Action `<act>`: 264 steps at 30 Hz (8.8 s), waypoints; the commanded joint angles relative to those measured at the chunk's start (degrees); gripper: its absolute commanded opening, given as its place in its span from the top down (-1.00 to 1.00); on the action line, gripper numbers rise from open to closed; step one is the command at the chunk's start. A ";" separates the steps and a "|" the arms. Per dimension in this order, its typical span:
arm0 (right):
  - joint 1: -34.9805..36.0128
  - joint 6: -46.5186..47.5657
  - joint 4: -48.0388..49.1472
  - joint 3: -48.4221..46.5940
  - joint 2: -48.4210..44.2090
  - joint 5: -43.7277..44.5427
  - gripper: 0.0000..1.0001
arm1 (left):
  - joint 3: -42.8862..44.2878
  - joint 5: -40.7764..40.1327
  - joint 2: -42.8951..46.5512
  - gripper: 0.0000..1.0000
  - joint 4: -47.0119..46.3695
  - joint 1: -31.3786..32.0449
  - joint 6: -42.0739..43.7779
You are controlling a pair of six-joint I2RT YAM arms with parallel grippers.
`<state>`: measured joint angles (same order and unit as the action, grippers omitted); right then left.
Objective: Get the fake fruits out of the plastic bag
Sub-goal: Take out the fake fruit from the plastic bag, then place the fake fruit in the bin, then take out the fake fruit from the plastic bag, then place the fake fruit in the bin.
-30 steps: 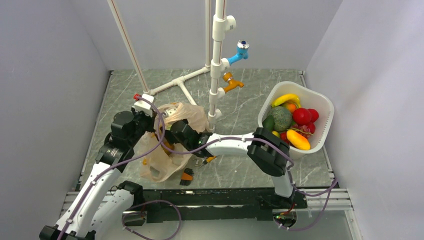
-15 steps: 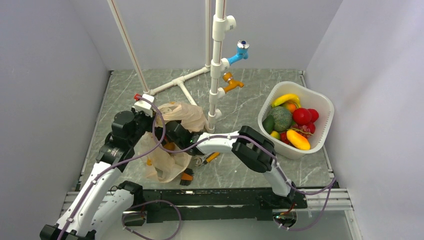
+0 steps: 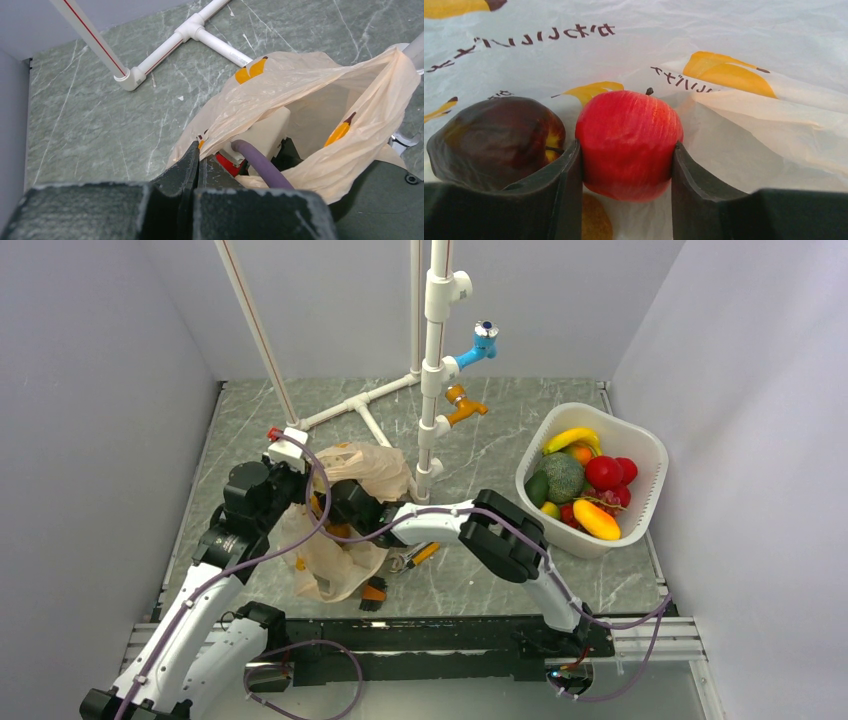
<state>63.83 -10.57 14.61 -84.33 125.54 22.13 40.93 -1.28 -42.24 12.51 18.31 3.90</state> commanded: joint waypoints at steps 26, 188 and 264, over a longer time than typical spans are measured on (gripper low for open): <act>2.17 -3.20 15.45 32.52 -44.44 -18.88 1.00 | 2.02 -1.98 -1.88 1.00 0.36 0.24 0.24; 2.15 3.37 13.23 10.31 -1.99 -12.26 -0.71 | -0.87 1.45 2.25 1.00 -2.82 4.55 3.89; -15.55 -20.16 -0.75 52.01 -79.44 29.99 1.00 | 2.92 -8.42 -2.10 1.00 2.62 4.89 1.29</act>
<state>52.97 -24.80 22.65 -29.02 47.11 38.65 41.50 -8.95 -44.62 15.51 22.85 6.31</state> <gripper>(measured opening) 0.547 0.010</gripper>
